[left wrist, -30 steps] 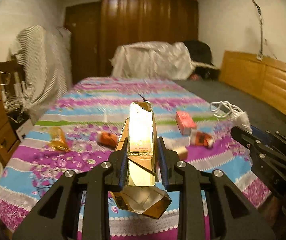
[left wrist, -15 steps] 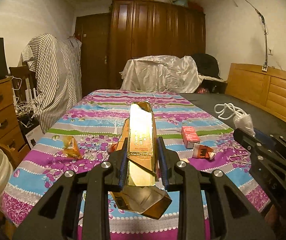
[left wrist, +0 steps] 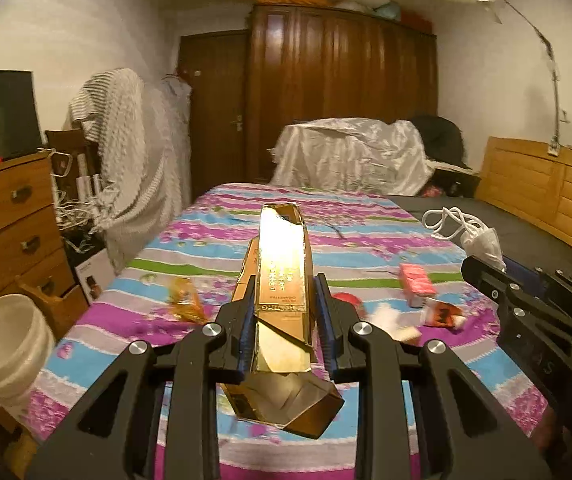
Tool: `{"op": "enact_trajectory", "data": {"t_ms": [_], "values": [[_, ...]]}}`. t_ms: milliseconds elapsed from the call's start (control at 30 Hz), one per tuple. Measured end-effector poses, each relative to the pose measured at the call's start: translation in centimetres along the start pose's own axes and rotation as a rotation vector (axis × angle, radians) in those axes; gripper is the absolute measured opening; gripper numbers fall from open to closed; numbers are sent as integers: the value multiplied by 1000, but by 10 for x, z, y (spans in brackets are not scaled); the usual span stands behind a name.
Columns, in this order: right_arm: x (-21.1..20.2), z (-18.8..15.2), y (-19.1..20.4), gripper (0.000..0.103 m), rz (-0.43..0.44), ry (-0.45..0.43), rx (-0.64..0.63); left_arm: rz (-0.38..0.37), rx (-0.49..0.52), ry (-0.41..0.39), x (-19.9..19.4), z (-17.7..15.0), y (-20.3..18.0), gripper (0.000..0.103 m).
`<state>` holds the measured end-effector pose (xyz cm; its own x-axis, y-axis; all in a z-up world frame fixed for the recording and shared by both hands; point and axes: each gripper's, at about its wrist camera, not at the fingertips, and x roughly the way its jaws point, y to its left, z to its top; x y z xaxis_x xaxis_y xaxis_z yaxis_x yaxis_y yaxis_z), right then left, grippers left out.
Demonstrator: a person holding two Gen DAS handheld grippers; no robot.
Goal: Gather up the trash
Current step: 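Lift the gold box and white bundle and carry both toward the white basin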
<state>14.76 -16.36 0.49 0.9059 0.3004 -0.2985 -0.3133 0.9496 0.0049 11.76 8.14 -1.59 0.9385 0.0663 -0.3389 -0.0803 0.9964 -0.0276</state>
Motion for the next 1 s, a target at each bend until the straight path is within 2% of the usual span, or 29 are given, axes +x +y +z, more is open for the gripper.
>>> {"op": "enact_trajectory", "data": {"t_ms": [333, 667, 1000], "values": [[46, 38, 103, 28, 196, 20, -63, 185, -67, -18, -7, 19, 95, 25], [81, 77, 252, 28, 407, 49, -145, 383, -142, -20, -30, 33, 202, 25], [106, 107, 393, 28, 553, 84, -223, 489, -192, 14, -45, 32, 279, 25]]}}
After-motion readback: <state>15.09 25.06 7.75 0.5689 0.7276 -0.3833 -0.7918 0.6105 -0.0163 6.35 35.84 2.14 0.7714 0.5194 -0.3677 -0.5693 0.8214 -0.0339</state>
